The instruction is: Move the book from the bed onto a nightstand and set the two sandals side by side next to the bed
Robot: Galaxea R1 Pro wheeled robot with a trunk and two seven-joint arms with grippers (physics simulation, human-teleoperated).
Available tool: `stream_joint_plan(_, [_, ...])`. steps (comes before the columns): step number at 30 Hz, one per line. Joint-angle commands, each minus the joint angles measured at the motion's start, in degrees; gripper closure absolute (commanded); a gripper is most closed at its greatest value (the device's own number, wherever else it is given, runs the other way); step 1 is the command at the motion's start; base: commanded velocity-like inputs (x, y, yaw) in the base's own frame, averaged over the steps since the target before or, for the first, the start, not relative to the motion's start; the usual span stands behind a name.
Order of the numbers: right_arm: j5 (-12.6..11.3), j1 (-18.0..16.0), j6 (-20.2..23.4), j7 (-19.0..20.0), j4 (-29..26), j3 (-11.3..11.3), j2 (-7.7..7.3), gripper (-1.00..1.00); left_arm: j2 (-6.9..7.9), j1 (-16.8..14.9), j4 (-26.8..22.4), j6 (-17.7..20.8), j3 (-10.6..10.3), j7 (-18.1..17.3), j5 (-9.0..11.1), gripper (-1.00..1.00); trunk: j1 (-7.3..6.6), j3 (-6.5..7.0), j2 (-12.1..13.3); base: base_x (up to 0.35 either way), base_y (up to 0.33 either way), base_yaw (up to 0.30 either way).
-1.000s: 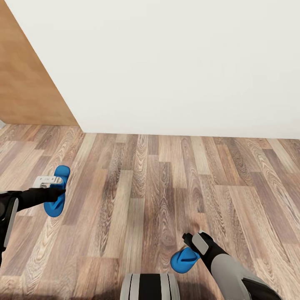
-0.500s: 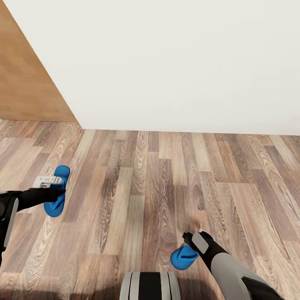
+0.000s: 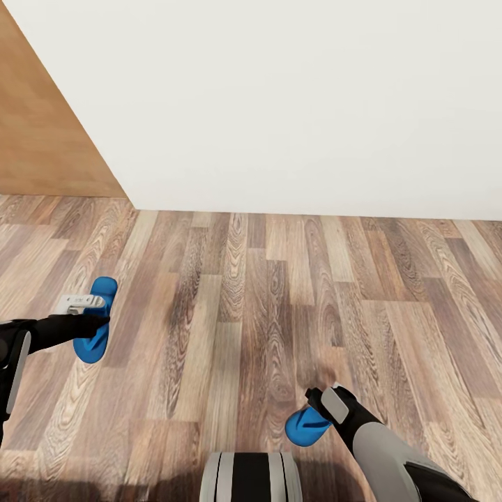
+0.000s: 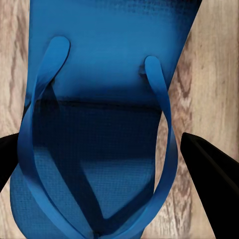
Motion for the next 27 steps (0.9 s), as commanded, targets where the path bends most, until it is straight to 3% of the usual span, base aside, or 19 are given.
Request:
stream_joint_plan(1, [-0.5, 0.0, 0.2, -0.4, -0.1, 0.1, 0.01, -1.00, 0.00, 0.0, 0.0, 0.2, 0.0, -0.7, -0.6, 1.00, -0.01, -0.04, 0.0, 0.000, 0.000, 0.000])
stream_joint_plan(15, [-0.5, 0.0, 0.2, -0.4, 0.0, 0.1, -0.07, -1.00, 0.00, 0.0, 0.0, 0.2, 0.0, -0.7, -0.6, 1.00, -0.01, -0.04, 0.0, 0.000, 0.000, 0.000])
stream_joint_plan(19, [-0.5, 0.0, 0.2, -0.4, 0.1, 0.1, -0.08, -1.00, 0.00, 0.0, 0.0, 0.2, 0.0, -0.7, -0.6, 1.00, 0.09, -0.93, -0.1, 0.000, 0.000, 0.000])
stream_joint_plan(27, [-0.5, 0.0, 0.2, -0.4, 0.2, -0.6, -0.08, -1.00, 0.00, 0.0, 0.0, 0.2, 0.0, -0.7, -0.6, 1.00, 0.09, -0.93, -0.1, 0.000, 0.000, 0.000])
